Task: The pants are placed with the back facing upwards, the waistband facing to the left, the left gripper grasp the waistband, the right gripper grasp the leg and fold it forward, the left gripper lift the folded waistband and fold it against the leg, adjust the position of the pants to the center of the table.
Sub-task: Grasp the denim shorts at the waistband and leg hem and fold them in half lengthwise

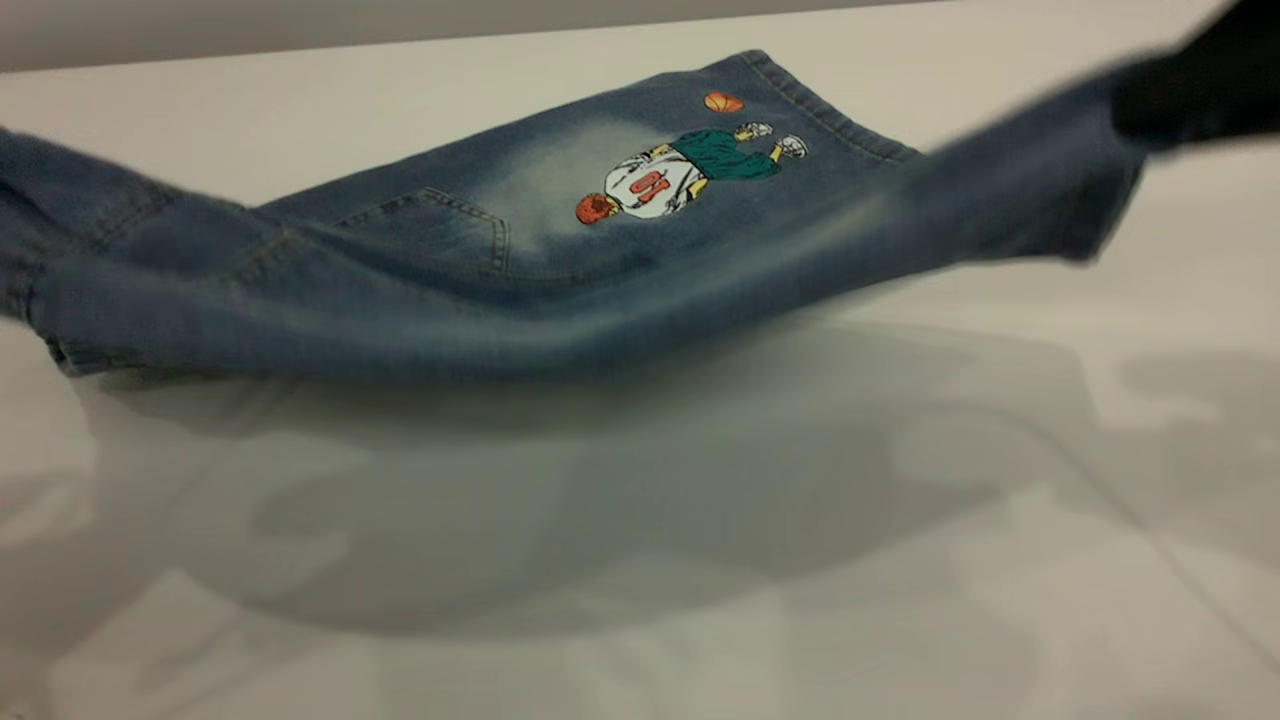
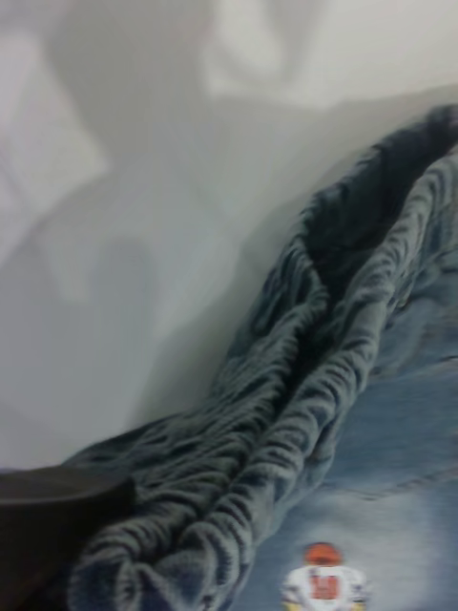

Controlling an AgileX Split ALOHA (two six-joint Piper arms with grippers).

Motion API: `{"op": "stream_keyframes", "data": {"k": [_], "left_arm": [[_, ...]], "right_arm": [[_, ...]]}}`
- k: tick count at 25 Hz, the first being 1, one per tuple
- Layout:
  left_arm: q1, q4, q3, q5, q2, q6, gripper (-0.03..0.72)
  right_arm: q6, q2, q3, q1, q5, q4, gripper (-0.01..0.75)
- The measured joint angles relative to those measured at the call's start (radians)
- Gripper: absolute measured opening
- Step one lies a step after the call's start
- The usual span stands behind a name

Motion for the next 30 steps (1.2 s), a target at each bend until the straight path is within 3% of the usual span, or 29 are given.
{"op": "stream_keyframes", "data": {"k": [8,21,30], "left_arm": [[0.000,-0.010,0.000,-0.109,0.000,-0.101,0.085],[0.000,-0.075,-0.001,-0.309,0.127,-0.169,0.085],[0.000,-0.138,-0.002,-0.477,0.271,-0.170,0.085]], "right_arm": [[0.002,0.177,-0.216,0.004,0.013,0.019,0.024],[0.072,0.476,-0.539,0.204,-0.020,0.023,0.024],[0.147,0.668,-0.760,0.239,-0.024,0.006,0.024]]}}
